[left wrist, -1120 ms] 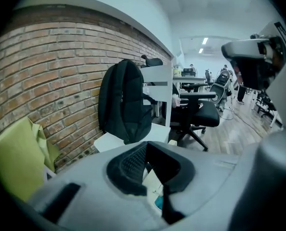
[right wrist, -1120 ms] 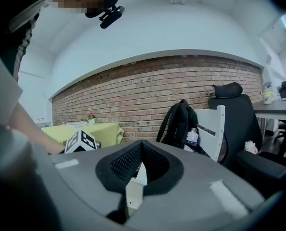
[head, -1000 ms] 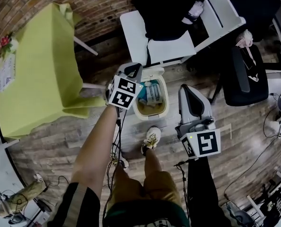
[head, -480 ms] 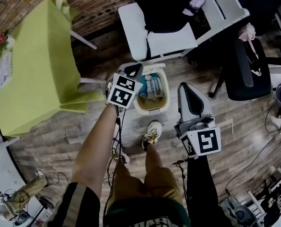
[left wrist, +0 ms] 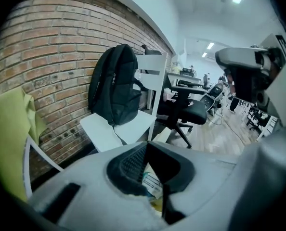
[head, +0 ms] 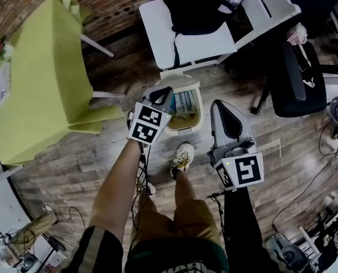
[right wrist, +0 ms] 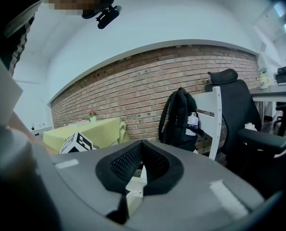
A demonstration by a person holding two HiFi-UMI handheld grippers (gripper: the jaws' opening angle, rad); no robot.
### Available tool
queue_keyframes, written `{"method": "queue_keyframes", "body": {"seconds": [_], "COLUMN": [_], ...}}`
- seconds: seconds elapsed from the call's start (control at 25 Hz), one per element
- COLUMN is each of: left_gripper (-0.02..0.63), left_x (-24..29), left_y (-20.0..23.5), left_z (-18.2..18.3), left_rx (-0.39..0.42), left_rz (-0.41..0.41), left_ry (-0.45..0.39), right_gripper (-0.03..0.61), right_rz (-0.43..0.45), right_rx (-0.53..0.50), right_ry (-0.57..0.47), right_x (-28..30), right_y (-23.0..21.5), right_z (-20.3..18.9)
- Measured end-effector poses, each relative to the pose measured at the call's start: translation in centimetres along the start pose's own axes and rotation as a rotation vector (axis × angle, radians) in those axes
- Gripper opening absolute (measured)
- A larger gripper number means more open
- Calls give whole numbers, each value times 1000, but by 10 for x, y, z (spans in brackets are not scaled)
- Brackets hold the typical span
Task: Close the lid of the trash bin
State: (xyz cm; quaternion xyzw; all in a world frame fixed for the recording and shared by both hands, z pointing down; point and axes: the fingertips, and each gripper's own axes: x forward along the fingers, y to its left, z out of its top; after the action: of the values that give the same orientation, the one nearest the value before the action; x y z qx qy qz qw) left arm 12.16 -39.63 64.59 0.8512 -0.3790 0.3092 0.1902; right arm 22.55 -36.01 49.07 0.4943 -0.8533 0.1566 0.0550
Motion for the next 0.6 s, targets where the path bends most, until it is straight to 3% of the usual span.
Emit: {"method": "queue_keyframes", "body": {"seconds": [0.6], "left_gripper": [8], "left_x": [-7], "left_y": [-44], "left_z": [-41], "left_rx": [-36], "left_rz": [-60], "left_ry": [31], "right_gripper": [14], "right_rz": [6], "right_rx": [20], "right_ry": [35], "right_x": [0], "right_y": [6], "right_z": [-31]}}
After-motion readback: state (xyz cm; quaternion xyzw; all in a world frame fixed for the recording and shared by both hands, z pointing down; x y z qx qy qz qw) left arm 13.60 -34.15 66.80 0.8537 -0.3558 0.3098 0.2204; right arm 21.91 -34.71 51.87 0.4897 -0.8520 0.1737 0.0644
